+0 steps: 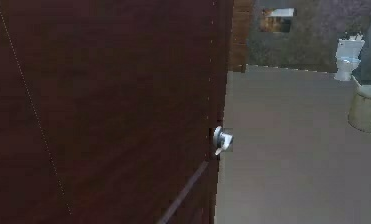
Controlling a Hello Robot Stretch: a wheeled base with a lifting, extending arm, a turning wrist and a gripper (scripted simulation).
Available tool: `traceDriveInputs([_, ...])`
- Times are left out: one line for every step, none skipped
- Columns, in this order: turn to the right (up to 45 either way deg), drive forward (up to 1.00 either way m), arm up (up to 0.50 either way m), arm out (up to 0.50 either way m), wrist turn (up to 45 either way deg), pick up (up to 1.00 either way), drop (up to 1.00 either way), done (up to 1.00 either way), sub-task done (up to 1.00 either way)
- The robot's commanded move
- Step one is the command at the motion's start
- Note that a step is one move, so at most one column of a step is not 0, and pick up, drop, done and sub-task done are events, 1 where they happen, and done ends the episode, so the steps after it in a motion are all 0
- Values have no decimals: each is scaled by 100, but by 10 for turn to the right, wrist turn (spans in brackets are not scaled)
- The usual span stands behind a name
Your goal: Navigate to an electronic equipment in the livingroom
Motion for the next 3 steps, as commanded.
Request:
traceDriveInputs([150, 0, 0, 0, 0, 0, 0, 0, 0])
traceDriveInputs([30, 0, 0, 0, 0, 0, 0, 0, 0])
traceDriveInputs([150, 0, 0, 0, 0, 0, 0, 0, 0])
